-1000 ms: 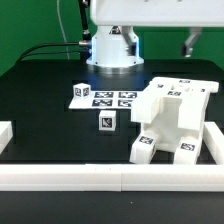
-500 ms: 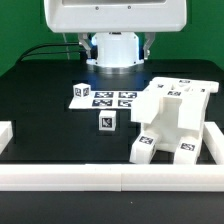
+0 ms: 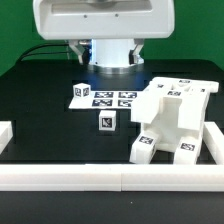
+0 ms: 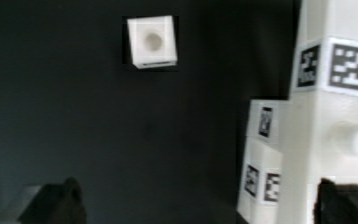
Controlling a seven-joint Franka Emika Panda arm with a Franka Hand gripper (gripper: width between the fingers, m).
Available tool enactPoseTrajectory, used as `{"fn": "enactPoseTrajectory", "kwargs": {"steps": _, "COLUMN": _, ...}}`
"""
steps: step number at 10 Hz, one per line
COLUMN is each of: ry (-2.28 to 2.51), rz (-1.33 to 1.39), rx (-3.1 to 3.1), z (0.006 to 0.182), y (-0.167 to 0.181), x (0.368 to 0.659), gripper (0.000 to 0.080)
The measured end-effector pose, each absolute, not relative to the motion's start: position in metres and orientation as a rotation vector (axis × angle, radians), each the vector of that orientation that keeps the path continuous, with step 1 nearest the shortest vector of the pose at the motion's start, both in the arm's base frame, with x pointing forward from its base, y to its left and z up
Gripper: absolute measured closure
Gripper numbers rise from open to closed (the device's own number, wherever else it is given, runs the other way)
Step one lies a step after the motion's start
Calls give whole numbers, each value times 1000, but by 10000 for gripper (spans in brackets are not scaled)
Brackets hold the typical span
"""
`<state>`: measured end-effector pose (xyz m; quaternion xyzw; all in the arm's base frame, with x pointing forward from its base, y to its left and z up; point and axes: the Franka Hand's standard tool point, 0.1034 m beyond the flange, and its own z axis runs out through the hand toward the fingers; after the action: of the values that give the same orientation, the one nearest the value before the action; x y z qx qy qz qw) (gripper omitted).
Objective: Assemble chair
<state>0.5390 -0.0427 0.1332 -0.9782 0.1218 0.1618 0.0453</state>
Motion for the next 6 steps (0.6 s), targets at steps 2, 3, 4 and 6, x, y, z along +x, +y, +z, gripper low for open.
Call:
{"fn": "enactPoseTrajectory", "kwargs": {"steps": 2, "ry": 392, "rz": 613, "rx": -2972, "z": 121, "y": -49, "x": 538, "gripper": 151}}
{"fn": "enactPoseTrajectory", "kwargs": {"steps": 3, "ry": 389, "rz": 597, "rx": -2975, "z": 123, "y": -48, "x": 540, "gripper": 151}}
{"fn": "enactPoseTrajectory", "kwargs": {"steps": 4, "ry": 389, "rz": 597, "rx": -2976, "z": 123, "y": -49, "x": 540, "gripper": 151}}
{"fn": "enactPoseTrajectory", "kwargs": {"steps": 6, "ry": 397, "rz": 604, "rx": -2973, "z": 120, "y": -51, "x": 539, "gripper": 151}}
